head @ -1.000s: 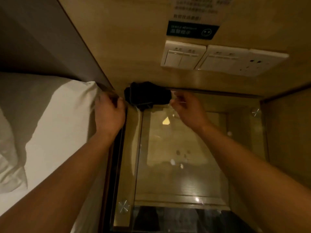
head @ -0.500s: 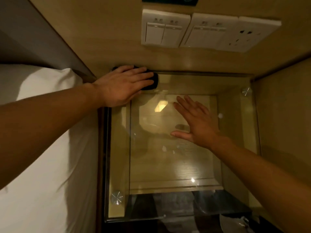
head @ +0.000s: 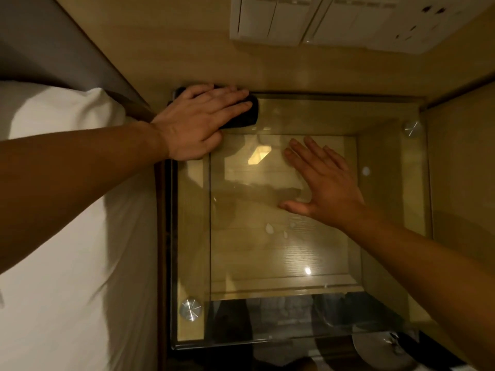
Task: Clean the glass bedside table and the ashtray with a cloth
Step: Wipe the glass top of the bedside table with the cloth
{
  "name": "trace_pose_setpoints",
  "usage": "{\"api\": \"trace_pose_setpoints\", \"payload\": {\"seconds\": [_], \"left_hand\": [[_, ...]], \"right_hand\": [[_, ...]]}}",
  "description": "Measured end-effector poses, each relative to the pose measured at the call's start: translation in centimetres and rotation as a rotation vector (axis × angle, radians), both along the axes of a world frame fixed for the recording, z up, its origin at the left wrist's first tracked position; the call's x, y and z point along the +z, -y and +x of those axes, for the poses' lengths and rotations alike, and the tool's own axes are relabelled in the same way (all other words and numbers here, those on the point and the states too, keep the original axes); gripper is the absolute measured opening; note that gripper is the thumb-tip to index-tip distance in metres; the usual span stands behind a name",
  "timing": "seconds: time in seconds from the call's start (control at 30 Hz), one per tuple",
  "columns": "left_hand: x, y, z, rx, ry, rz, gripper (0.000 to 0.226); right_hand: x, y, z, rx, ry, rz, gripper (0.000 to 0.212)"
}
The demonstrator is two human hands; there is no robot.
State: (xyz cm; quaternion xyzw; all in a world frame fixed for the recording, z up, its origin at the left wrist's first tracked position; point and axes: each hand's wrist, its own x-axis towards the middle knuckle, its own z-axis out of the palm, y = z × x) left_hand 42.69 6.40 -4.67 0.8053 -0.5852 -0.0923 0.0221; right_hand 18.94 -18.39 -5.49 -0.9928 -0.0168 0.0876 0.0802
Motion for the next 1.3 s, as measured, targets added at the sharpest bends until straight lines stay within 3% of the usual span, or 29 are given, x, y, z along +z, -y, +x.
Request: {"api": "trace_pose_setpoints", "payload": {"seconds": [0.5, 0.77, 0.97, 1.3], "left_hand": [[0.3, -1.7, -6.4, 0.146, -0.058, 0.018, 0.075], [0.0, -3.4, -9.8, 0.198, -0.024, 0.050, 0.076], [0.2, -3.5, -10.8, 0.223, -0.021, 0.054, 0.075], [0.0, -5.7, -14.8, 0.169, -0.028, 0.049, 0.077]], "right_hand": [[0.6, -0.2, 0.0, -0.011, -0.049, 0.027, 0.102], [2.2, -1.0, -1.9, -0.074, -0.044, 0.237, 0.102], [2.1, -3.1, -9.9, -0.042, -0.172, 0.049, 0.120], [1.4, -3.8, -10.6, -0.046, -0.141, -0.035, 0.125]]}}
